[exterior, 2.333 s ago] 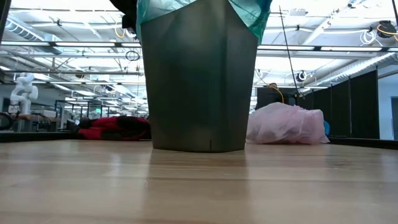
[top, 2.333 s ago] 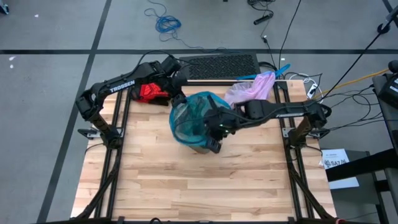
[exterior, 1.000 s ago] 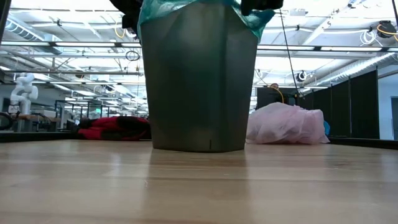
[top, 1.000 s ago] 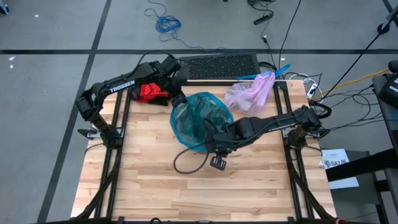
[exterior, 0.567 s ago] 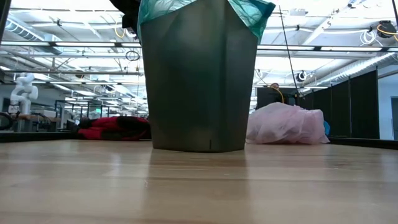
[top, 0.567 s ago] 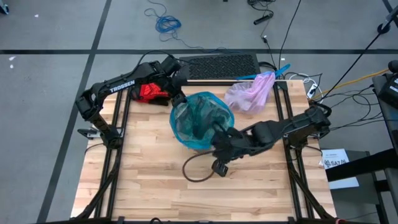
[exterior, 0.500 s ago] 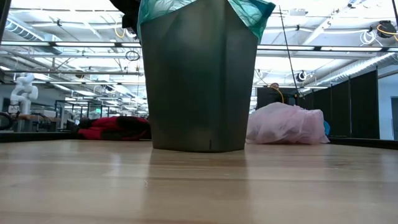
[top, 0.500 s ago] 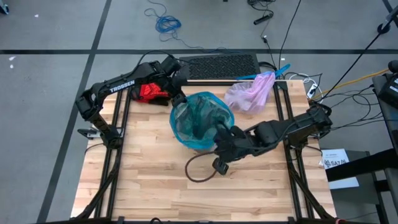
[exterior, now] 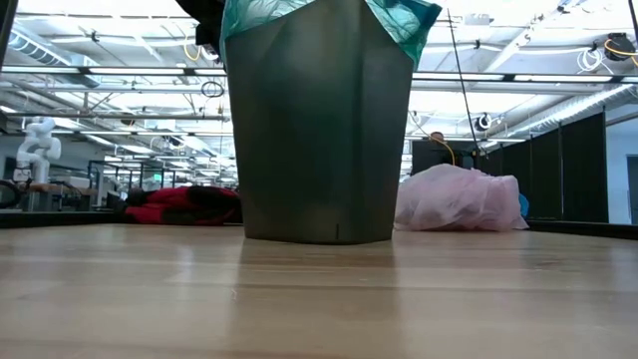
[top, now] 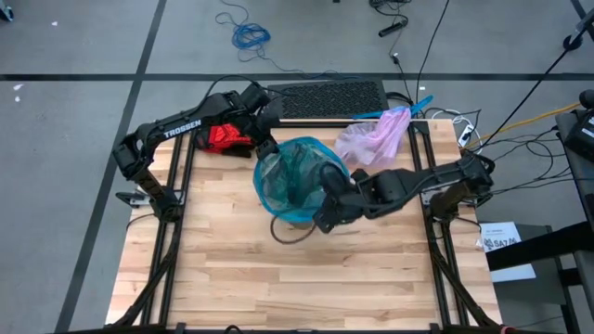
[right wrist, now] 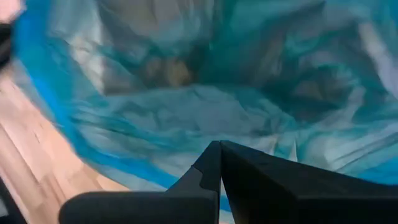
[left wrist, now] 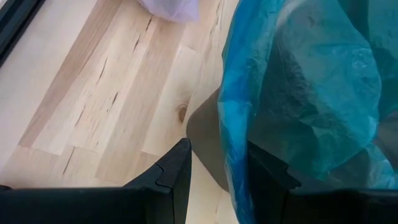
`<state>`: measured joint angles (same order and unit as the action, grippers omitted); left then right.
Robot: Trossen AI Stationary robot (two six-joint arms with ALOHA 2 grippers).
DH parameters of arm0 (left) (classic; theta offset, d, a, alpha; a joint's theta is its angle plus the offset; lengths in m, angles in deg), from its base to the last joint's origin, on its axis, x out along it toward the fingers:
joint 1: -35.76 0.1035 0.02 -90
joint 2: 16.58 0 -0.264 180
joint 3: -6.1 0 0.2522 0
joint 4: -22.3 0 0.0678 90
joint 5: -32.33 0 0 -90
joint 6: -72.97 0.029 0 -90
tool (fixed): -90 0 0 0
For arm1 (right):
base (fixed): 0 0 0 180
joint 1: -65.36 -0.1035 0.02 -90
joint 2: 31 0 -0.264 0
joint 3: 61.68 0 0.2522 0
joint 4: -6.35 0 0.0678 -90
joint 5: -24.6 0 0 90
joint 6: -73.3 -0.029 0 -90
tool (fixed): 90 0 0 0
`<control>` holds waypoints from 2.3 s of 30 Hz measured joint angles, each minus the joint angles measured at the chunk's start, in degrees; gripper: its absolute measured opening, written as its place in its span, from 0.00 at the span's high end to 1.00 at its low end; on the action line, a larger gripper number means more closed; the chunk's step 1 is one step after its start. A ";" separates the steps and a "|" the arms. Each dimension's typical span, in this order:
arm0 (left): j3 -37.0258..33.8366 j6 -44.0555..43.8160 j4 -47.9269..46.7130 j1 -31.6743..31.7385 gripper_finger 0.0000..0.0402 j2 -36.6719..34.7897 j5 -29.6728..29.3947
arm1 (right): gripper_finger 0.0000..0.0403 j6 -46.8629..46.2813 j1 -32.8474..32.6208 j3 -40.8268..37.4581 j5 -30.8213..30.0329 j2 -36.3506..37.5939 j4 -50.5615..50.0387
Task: Place trash/remove bag and relplace
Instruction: Insert the new blue trash bag into the trash bin
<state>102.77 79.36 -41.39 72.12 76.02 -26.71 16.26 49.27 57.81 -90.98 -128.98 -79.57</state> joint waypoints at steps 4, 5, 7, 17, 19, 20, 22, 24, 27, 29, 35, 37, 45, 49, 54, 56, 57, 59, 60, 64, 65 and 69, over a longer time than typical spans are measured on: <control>0.00 -0.04 -0.02 0.00 0.68 0.00 0.00 | 1.00 2.54 2.29 0.00 7.79 -0.73 -0.08; 0.00 -0.04 -0.02 0.00 0.68 0.00 -0.02 | 1.00 4.00 2.26 -0.02 8.73 -0.80 0.96; 0.00 -0.03 -0.04 0.00 0.68 0.00 -0.04 | 1.00 6.08 1.95 -0.01 10.34 -1.09 3.11; 0.00 -0.04 -0.04 0.00 0.68 0.00 -0.48 | 1.00 6.74 -0.27 -0.02 12.54 -5.81 -0.49; 0.00 -0.04 -0.04 0.00 0.68 0.00 -0.50 | 1.00 5.97 -0.24 -0.02 12.37 -6.66 -0.68; 0.00 -0.07 -0.08 0.00 0.68 0.01 -0.50 | 1.00 5.55 -0.09 -0.02 11.70 -6.97 -0.87; 0.00 -0.09 -0.07 -0.08 0.68 0.00 -0.50 | 1.00 4.79 0.08 -0.02 9.94 -7.35 -1.04; 0.00 -0.07 -0.02 -0.07 0.69 0.00 -0.61 | 1.00 3.39 0.55 -0.02 8.21 -7.72 -1.52; 0.00 -0.09 0.38 -0.11 0.75 0.00 -1.09 | 1.00 2.35 1.31 -0.05 7.81 -8.05 -2.59; 0.00 -0.12 1.11 -0.07 0.80 -0.09 -1.10 | 1.00 2.50 1.52 -0.04 7.74 -8.13 -2.55; 0.00 -0.09 1.65 0.46 0.93 -0.44 -0.58 | 1.00 3.67 1.54 -0.05 7.69 -8.15 -2.30; 0.00 -0.07 1.62 0.46 0.92 -0.52 -0.29 | 1.00 3.83 1.52 -0.02 7.70 -8.15 -2.25; 1.75 0.15 0.67 0.42 0.75 -0.92 0.27 | 1.00 4.61 1.52 -0.03 7.94 -8.15 -1.70; 3.77 0.20 0.68 0.42 0.63 -0.92 0.28 | 1.00 4.77 1.52 -0.02 7.96 -8.13 -1.48; 7.83 0.48 -0.75 0.45 0.53 -0.94 0.28 | 1.00 5.00 1.52 -0.02 7.96 -8.13 -1.32; 9.48 0.52 -1.29 0.46 0.51 -0.94 0.26 | 1.00 5.23 1.52 -0.02 7.96 -8.13 -1.33; 10.60 0.67 -2.23 0.50 0.51 -0.94 0.26 | 1.00 5.24 1.52 -0.03 7.97 -8.13 -1.32; 13.15 1.56 -4.62 1.04 0.51 -0.94 0.15 | 1.00 5.24 1.52 -0.02 7.97 -8.13 -1.33; 14.60 1.59 -6.23 1.26 0.51 -0.94 -0.64 | 1.00 5.24 1.52 -0.02 7.97 -8.13 -1.33; 21.74 3.68 -17.43 1.54 0.60 -1.00 -1.23 | 1.00 5.35 1.52 -0.02 7.98 -8.13 -1.33; 23.19 5.01 -20.65 1.34 0.65 -1.74 -1.24 | 1.00 5.60 1.52 -0.02 7.98 -8.13 -1.33; 23.29 5.30 -25.91 -0.58 0.88 -6.40 -0.81 | 1.00 6.55 1.52 -0.02 8.67 -8.13 -1.38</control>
<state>126.07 84.66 -67.30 71.54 69.62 -27.53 22.81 50.79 57.79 -82.32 -137.11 -80.96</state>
